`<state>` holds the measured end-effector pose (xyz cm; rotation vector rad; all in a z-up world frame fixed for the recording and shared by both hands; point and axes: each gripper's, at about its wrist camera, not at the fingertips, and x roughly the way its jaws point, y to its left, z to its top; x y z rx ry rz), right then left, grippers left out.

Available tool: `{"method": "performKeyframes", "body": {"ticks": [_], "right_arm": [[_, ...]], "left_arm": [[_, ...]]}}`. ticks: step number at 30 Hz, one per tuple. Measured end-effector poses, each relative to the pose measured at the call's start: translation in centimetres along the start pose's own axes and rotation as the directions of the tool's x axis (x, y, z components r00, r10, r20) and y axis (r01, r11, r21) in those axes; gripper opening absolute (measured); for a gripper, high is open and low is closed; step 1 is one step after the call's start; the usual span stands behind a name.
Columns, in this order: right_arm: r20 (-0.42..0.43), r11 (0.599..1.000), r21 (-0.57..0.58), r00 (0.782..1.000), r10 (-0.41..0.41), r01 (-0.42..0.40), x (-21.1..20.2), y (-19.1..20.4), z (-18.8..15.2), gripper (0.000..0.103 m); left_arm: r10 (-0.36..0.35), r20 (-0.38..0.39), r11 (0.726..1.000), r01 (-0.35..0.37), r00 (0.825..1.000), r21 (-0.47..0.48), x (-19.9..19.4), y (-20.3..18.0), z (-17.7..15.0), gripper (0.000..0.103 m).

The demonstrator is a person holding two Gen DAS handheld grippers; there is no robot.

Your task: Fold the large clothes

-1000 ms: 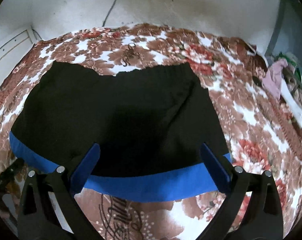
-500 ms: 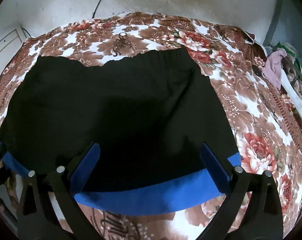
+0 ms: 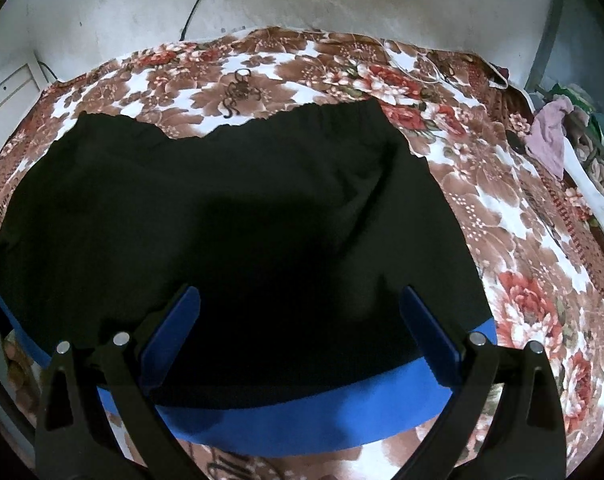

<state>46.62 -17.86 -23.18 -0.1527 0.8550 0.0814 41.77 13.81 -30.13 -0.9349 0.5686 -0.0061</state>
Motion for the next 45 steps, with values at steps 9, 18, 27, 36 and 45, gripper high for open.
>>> {"method": "performKeyframes", "body": {"ticks": [9, 18, 27, 36, 45], "right_arm": [[-0.01, 1.0, 0.005, 1.0, -0.029, 0.029, 1.5, 1.9, -0.5, 0.098], [-0.005, 0.998, -0.005, 0.998, -0.063, 0.063, 2.0, 2.4, -1.0, 0.098], [-0.018, 0.998, -0.002, 0.998, -0.065, 0.065, 2.3, 2.3, -1.5, 0.098], [-0.032, 0.997, -0.014, 0.996, -0.078, 0.078, 3.1, 2.3, -2.1, 0.098], [-0.051, 0.995, -0.026, 0.994, -0.097, 0.096, 3.6, 2.2, -2.4, 0.098]], "left_arm": [[0.057, -0.014, 0.993, -0.055, 0.998, 0.101, 0.3, -1.0, 0.1, 0.035], [0.087, -0.002, 0.984, -0.086, 0.996, 0.153, 0.0, -2.7, 0.1, 0.025], [0.092, 0.013, 0.978, -0.092, 0.996, 0.187, -0.6, -4.1, 0.2, 0.022], [0.104, 0.057, 0.943, -0.116, 0.993, 0.311, -1.7, -8.7, 0.1, 0.021], [0.112, 0.123, 0.821, -0.161, 0.986, 0.548, -2.5, -15.8, -1.8, 0.021]]}}
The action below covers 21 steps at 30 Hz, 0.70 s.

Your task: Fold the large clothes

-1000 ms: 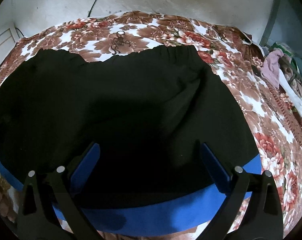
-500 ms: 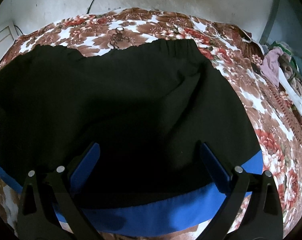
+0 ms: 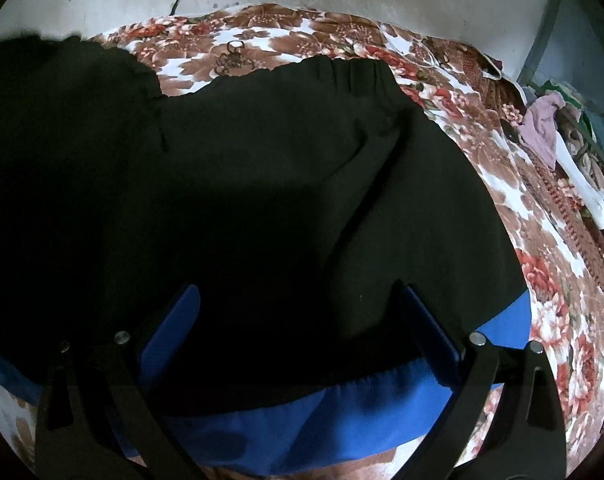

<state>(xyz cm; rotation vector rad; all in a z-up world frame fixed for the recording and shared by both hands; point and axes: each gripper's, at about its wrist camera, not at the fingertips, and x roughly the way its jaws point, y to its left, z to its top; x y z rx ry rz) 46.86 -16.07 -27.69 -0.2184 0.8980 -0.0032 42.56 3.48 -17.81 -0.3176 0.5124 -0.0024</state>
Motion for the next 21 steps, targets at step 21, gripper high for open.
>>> {"method": "performKeyframes", "body": {"ticks": [21], "right_arm": [[-0.04, 0.992, 0.06, 0.993, 0.109, -0.107, -2.7, -5.8, 0.0, 0.098]], "left_arm": [[0.092, -0.018, 0.959, -0.084, 0.996, 0.272, 0.0, -9.5, 2.3, 0.02]]}}
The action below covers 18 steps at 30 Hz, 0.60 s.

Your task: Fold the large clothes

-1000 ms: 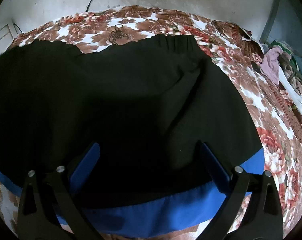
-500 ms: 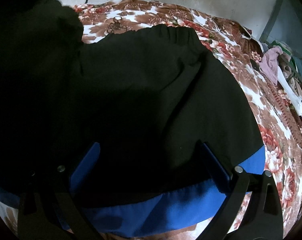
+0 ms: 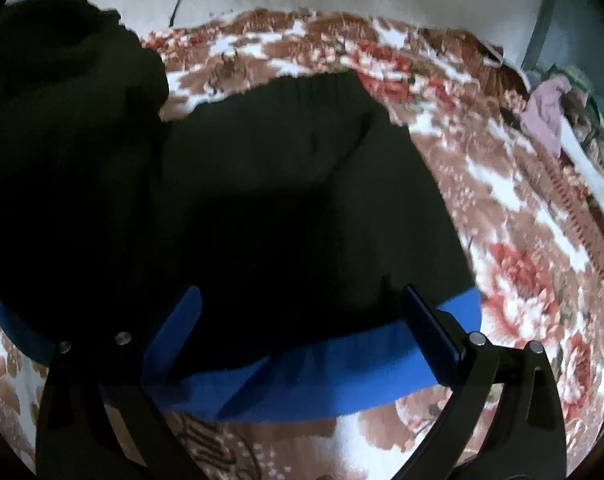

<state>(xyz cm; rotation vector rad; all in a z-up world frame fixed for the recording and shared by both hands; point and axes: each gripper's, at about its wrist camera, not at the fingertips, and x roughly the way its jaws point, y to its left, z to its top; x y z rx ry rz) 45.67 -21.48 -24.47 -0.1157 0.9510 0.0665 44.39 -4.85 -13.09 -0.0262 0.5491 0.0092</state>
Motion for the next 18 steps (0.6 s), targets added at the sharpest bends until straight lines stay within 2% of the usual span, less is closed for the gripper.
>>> {"method": "performKeyframes", "body": {"ticks": [6, 10, 13, 17, 18], "right_arm": [[0.031, 0.991, 0.124, 0.998, -0.046, 0.042, -1.4, -6.0, -1.7, 0.098], [0.039, 0.976, 0.2, 0.995, -0.094, 0.085, -1.9, -11.2, -1.1, 0.098], [0.059, 0.964, 0.246, 0.991, -0.119, 0.101, -2.8, -14.4, -0.6, 0.098], [0.093, 0.957, 0.26, 0.983, -0.157, 0.128, -4.3, -17.4, -0.1, 0.098], [0.1, 0.955, 0.262, 0.981, -0.168, 0.137, -4.6, -18.1, 0.0, 0.098]], "left_arm": [[0.045, -0.015, 0.986, -0.042, 0.999, 0.158, 0.7, -4.4, 1.1, 0.02], [0.099, -0.03, 0.953, -0.086, 0.995, 0.292, 1.7, -8.1, 1.0, 0.02], [0.134, -0.036, 0.913, -0.109, 0.99, 0.393, 2.6, -10.8, 0.5, 0.02], [0.174, -0.033, 0.83, -0.129, 0.984, 0.542, 3.9, -14.9, -1.0, 0.02], [0.181, -0.031, 0.802, -0.129, 0.983, 0.584, 4.2, -16.0, -1.6, 0.02]]}}
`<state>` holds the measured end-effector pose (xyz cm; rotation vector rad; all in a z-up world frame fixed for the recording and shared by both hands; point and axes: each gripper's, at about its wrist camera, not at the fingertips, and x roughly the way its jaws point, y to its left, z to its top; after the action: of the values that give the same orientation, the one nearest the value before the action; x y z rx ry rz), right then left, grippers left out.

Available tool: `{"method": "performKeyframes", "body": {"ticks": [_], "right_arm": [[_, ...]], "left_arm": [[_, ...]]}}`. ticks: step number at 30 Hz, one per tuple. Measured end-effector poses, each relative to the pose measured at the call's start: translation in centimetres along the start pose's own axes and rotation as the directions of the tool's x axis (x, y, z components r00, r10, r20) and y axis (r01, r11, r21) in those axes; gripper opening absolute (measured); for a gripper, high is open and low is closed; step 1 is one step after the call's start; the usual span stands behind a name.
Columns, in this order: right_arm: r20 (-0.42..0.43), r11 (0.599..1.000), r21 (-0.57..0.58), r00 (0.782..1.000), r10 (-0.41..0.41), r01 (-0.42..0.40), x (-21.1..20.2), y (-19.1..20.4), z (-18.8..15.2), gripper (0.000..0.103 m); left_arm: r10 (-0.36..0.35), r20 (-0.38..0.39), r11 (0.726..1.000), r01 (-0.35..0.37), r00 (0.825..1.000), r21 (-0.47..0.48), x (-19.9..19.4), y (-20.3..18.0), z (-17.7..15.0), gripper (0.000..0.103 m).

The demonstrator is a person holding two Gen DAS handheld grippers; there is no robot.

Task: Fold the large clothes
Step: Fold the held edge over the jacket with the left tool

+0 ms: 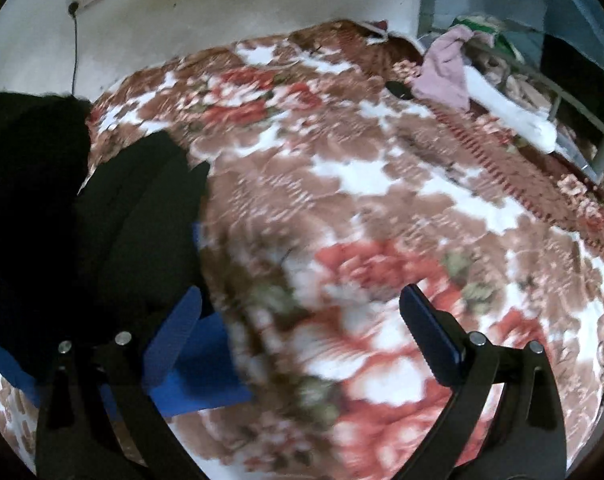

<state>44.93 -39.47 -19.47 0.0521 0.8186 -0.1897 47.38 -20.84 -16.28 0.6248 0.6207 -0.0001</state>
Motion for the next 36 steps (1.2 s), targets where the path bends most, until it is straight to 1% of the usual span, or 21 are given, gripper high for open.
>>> {"method": "performKeyframes", "body": {"ticks": [2, 5, 7, 9, 10, 13, 15, 17, 18, 20, 21, 22, 23, 24, 25, 26, 28, 30, 33, 35, 36], "right_arm": [[0.012, 1.0, 0.002, 1.0, -0.013, 0.013, -0.2, -0.9, 0.4, 0.098], [0.02, 1.0, 0.002, 0.999, -0.027, 0.027, -0.2, -2.1, 0.6, 0.098], [0.021, 1.0, -0.001, 0.999, -0.029, 0.029, -0.1, -2.5, 0.8, 0.098], [0.024, 1.0, -0.005, 0.999, -0.031, 0.031, 0.0, -2.7, 1.0, 0.098], [0.028, 1.0, -0.007, 0.999, -0.027, 0.027, -0.1, -2.6, 1.1, 0.098], [0.042, 0.999, -0.026, 0.999, -0.018, 0.019, -0.6, -2.2, 1.3, 0.098], [0.062, 0.998, -0.053, 0.998, -0.017, 0.021, -1.3, -2.0, 1.6, 0.098], [0.079, 0.996, -0.081, 0.997, -0.016, 0.022, -1.8, -1.8, 1.9, 0.098], [0.084, 0.996, -0.092, 0.996, -0.015, 0.022, -2.0, -1.8, 2.0, 0.098], [0.089, 0.992, -0.125, 0.996, -0.007, 0.019, -2.4, -1.7, 2.2, 0.098], [0.086, 0.99, -0.14, 0.996, -0.004, 0.016, -2.4, -1.6, 2.2, 0.098], [0.082, 0.987, -0.159, 0.997, 0.003, 0.01, -2.5, -1.4, 2.2, 0.098], [0.079, 0.985, -0.172, 0.997, 0.01, 0.003, -2.5, -1.1, 2.1, 0.098], [0.076, 0.983, -0.181, 0.997, 0.018, -0.003, -2.5, -0.9, 2.2, 0.098], [0.077, 0.982, -0.187, 0.997, 0.023, -0.009, -2.6, -0.5, 2.3, 0.098], [0.079, 0.982, -0.19, 0.997, 0.028, -0.013, -2.8, -0.2, 2.4, 0.098], [0.084, 0.979, -0.204, 0.995, 0.045, -0.027, -3.2, 0.7, 2.7, 0.098], [0.087, 0.972, -0.232, 0.995, 0.057, -0.035, -3.6, 1.8, 3.0, 0.098], [0.097, 0.96, -0.28, 0.994, 0.044, -0.015, -3.9, 3.6, 3.8, 0.098], [0.098, 0.951, -0.309, 0.995, 0.029, 0.003, -3.9, 4.8, 4.4, 0.098], [0.098, 0.947, -0.32, 0.995, 0.021, 0.011, -3.9, 5.2, 4.6, 0.098]], "left_arm": [[0.011, -0.001, 0.994, -0.01, 1.0, 0.106, 0.2, -2.6, 0.1, 0.02], [0.015, 0.003, 0.975, -0.016, 1.0, 0.221, 0.4, -5.4, -0.1, 0.02], [0.032, 0.008, 0.949, -0.033, 0.999, 0.313, 0.6, -7.3, -0.7, 0.02], [0.055, 0.022, 0.915, -0.059, 0.998, 0.4, 0.8, -9.0, -1.4, 0.02], [0.068, 0.031, 0.891, -0.075, 0.997, 0.448, 0.8, -9.9, -1.9, 0.02], [0.093, 0.054, 0.816, -0.107, 0.994, 0.568, 0.7, -12.2, -3.2, 0.02], [0.112, 0.077, 0.737, -0.135, 0.991, 0.662, 0.7, -14.3, -4.2, 0.02], [0.131, 0.106, 0.672, -0.167, 0.986, 0.721, 0.6, -15.6, -5.0, 0.02], [0.141, 0.125, 0.625, -0.186, 0.982, 0.758, 0.5, -16.5, -5.6, 0.02], [0.151, 0.156, 0.549, -0.214, 0.976, 0.808, 0.4, -17.8, -6.5, 0.02], [0.154, 0.168, 0.522, -0.225, 0.974, 0.823, 0.3, -18.2, -6.8, 0.019], [0.16, 0.186, 0.486, -0.241, 0.969, 0.84, 0.3, -18.8, -7.2, 0.019], [0.163, 0.201, 0.461, -0.254, 0.966, 0.85, 0.3, -19.1, -7.5, 0.019], [0.173, 0.22, 0.426, -0.275, 0.96, 0.862, 0.3, -19.6, -8.0, 0.019], [0.184, 0.236, 0.405, -0.293, 0.954, 0.866, 0.3, -20.0, -8.2, 0.02], [0.194, 0.255, 0.391, -0.313, 0.947, 0.866, 0.2, -20.1, -8.4, 0.02], [0.204, 0.271, 0.396, -0.332, 0.941, 0.856, -0.2, -20.1, -8.5, 0.027], [0.195, 0.293, 0.397, -0.349, 0.936, 0.849, -1.2, -20.0, -9.0, 0.051], [0.163, 0.3, 0.426, -0.341, 0.94, 0.838, -3.3, -20.0, -9.6, 0.067], [0.142, 0.306, 0.441, -0.337, 0.941, 0.832, -4.4, -20.0, -9.9, 0.075], [0.126, 0.303, 0.466, -0.326, 0.945, 0.823, -5.4, -19.7, -10.1, 0.08]]}}
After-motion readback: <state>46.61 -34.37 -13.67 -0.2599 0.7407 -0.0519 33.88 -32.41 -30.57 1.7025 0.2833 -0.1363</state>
